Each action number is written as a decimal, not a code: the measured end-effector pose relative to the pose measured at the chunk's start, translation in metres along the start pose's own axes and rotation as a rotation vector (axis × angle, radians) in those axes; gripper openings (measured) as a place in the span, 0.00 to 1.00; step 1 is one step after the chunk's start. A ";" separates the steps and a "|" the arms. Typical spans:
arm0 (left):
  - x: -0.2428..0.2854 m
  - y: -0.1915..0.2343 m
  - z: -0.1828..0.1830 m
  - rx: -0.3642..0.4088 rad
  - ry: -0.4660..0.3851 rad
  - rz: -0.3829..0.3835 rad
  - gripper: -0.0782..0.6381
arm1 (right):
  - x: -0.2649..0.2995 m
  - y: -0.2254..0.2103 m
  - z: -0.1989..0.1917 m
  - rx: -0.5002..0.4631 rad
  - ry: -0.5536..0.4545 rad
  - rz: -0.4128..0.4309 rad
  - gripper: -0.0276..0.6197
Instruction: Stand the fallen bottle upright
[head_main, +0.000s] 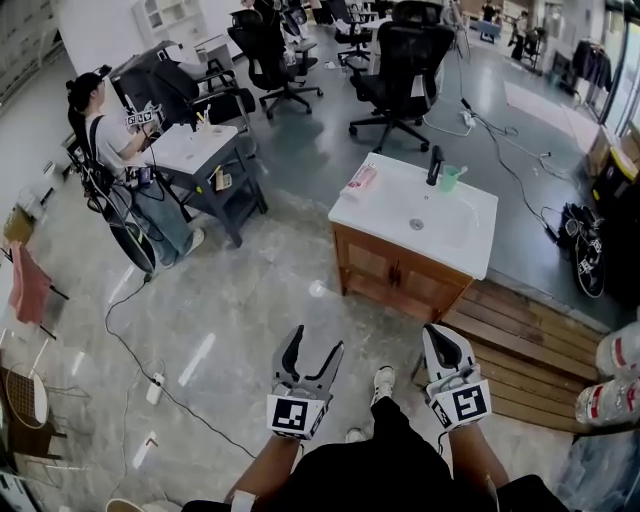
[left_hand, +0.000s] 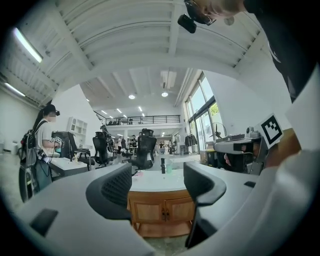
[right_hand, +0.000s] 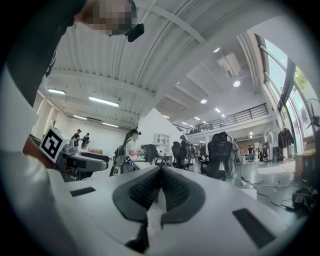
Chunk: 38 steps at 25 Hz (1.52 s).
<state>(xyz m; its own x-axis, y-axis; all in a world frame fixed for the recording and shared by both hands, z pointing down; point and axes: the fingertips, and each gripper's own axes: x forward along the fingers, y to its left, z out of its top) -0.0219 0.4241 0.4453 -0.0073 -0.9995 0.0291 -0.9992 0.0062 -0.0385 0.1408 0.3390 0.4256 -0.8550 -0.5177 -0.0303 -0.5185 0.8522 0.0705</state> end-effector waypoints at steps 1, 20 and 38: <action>0.008 0.003 -0.002 0.000 -0.003 0.008 0.55 | 0.006 -0.008 -0.001 -0.002 0.003 -0.001 0.06; 0.226 0.060 0.005 -0.010 0.053 0.077 0.64 | 0.153 -0.160 -0.020 -0.027 0.049 0.065 0.06; 0.337 0.102 -0.011 0.006 0.123 0.104 0.63 | 0.243 -0.244 -0.042 0.035 0.038 0.054 0.06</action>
<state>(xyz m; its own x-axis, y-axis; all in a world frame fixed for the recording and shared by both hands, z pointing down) -0.1271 0.0877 0.4624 -0.1156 -0.9824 0.1465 -0.9926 0.1087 -0.0538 0.0600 0.0017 0.4425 -0.8813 -0.4724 0.0101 -0.4718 0.8810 0.0364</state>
